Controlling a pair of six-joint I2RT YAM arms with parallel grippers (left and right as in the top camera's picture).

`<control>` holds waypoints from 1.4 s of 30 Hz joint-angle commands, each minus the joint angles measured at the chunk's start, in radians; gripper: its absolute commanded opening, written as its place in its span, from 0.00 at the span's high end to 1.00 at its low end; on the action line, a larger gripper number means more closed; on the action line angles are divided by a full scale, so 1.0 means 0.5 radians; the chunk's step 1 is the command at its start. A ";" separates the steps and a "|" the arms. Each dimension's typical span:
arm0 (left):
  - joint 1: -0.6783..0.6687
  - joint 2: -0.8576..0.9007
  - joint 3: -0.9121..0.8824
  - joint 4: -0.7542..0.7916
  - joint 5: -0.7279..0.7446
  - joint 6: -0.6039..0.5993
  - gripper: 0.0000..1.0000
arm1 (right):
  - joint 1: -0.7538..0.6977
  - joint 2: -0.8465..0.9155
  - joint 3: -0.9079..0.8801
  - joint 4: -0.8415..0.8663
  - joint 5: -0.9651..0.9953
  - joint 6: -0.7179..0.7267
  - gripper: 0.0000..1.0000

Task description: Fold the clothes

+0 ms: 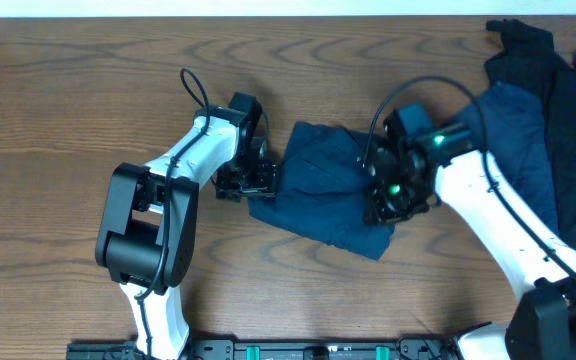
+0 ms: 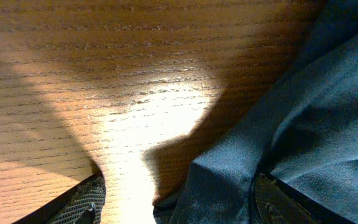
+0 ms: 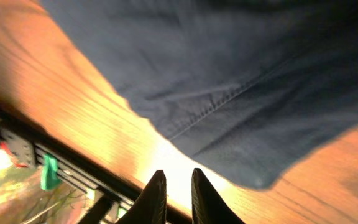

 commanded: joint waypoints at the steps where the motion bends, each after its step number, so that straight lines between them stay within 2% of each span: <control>1: 0.004 0.071 -0.034 -0.025 0.018 0.003 0.22 | -0.008 0.023 -0.241 0.172 0.032 0.115 0.88; 4: 0.004 0.072 -0.034 -0.034 0.018 0.004 0.22 | -0.050 0.027 -0.461 0.454 0.215 0.268 0.90; 10: -0.005 0.072 -0.034 -0.047 0.018 0.003 0.23 | -0.104 0.040 -0.833 1.249 0.399 0.336 0.92; 16: -0.050 0.072 -0.053 -0.068 0.017 0.004 0.23 | -0.105 0.040 -0.889 1.550 0.862 0.508 0.87; 18: -0.059 0.072 -0.070 -0.071 0.017 0.004 0.26 | -0.104 0.040 -0.889 1.575 0.883 0.506 0.78; 21: -0.058 0.071 -0.079 -0.117 0.017 0.004 0.29 | -0.105 0.040 -0.889 1.557 0.899 0.420 0.73; 25: -0.051 0.005 -0.079 -0.184 0.016 0.005 0.29 | -0.120 0.039 -0.884 1.510 1.119 0.381 0.66; 31: -0.042 -0.354 -0.070 -0.137 -0.076 0.005 0.29 | -0.149 -0.008 -0.759 1.452 1.186 0.365 0.58; 32: -0.033 -0.435 -0.070 -0.109 -0.089 0.005 0.28 | -0.149 -0.034 -0.720 1.419 1.180 0.364 0.56; 35: -0.005 -0.615 -0.070 -0.008 -0.088 0.004 0.15 | -0.148 -0.143 -0.569 1.308 1.141 0.364 0.51; 38: 0.006 -0.708 -0.070 0.102 -0.053 0.005 0.00 | -0.147 -0.277 -0.437 1.215 1.098 0.363 0.38; 42: 0.005 -0.693 -0.072 0.234 0.123 0.009 0.02 | -0.153 -0.463 -0.356 1.176 1.115 0.357 0.32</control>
